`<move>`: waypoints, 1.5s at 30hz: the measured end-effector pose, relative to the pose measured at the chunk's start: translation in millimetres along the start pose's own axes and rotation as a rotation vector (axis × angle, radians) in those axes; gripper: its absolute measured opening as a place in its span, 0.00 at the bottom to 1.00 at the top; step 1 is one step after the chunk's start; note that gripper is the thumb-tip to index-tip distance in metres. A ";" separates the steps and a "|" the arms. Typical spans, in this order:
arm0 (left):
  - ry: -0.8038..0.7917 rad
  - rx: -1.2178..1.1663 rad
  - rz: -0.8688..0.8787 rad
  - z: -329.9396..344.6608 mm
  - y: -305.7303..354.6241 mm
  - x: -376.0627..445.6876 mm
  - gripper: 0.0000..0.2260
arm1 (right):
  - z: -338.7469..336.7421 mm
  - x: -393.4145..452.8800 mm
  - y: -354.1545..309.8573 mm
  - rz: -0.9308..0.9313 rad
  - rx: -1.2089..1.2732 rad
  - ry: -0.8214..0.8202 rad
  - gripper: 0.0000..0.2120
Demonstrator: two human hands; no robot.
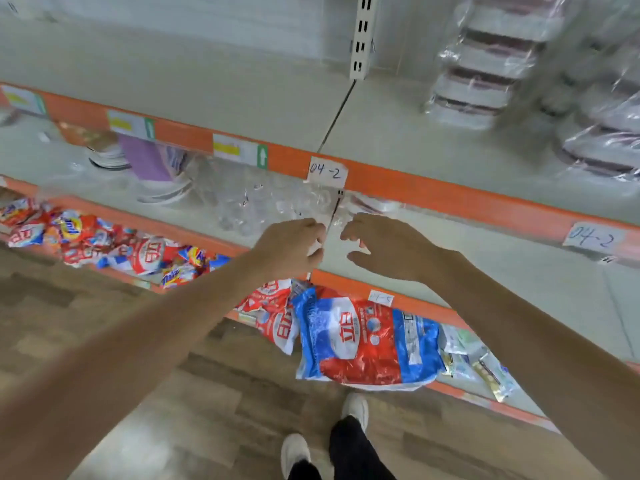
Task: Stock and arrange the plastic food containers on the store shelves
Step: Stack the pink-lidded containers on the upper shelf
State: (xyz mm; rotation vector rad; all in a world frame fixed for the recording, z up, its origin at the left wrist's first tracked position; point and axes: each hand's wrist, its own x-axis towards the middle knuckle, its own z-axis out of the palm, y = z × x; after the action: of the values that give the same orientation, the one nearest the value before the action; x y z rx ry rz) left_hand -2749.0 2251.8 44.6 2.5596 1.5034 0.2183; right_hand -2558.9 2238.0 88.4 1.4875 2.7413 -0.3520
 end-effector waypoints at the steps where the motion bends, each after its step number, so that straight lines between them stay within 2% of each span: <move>1: -0.051 -0.028 -0.034 18.6 -0.1 -4.5 0.12 | 16.2 -5.6 4.4 0.027 0.027 -0.033 0.18; 6: -0.175 -0.118 -0.146 86.8 -0.8 -6.5 0.19 | 90.5 -19.0 40.3 0.199 0.144 -0.151 0.22; 11: -0.195 -0.183 -0.231 120.6 -0.2 16.4 0.22 | 134.2 -16.9 78.2 0.352 0.263 -0.093 0.24; 18: -0.126 -0.284 -0.300 156.5 -3.1 61.0 0.25 | 172.9 5.6 127.8 0.499 0.481 0.042 0.27; 24: 0.052 -0.398 -0.341 200.7 -15.9 113.7 0.25 | 217.3 50.9 182.3 0.638 0.609 0.231 0.29; 29: 0.324 -0.549 -0.285 213.2 -21.6 174.1 0.25 | 241.4 96.4 225.4 0.656 0.634 0.327 0.43; 33: 0.401 -0.757 -0.372 212.1 -24.6 218.5 0.27 | 254.9 128.9 240.7 0.632 0.773 0.400 0.50; 35: 0.375 -0.871 -0.450 212.2 -26.3 232.9 0.28 | 264.2 141.0 242.6 0.594 0.822 0.445 0.47; 39: 0.310 -0.967 -0.521 213.2 -24.5 238.0 0.28 | 279.9 147.5 243.2 0.635 0.880 0.542 0.31; 42: 0.281 -1.012 -0.480 209.9 -13.8 224.1 0.33 | 284.2 134.7 242.9 0.646 0.872 0.547 0.28; 45: 0.237 -1.096 -0.467 207.3 -2.8 204.2 0.30 | 285.0 108.8 235.6 0.674 0.846 0.526 0.29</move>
State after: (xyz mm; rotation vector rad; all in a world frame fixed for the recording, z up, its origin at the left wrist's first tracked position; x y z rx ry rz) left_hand -2609.7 2417.8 -149.6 1.3306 1.4046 0.9724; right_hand -2453.3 2395.6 -247.0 2.9149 2.2019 -1.3511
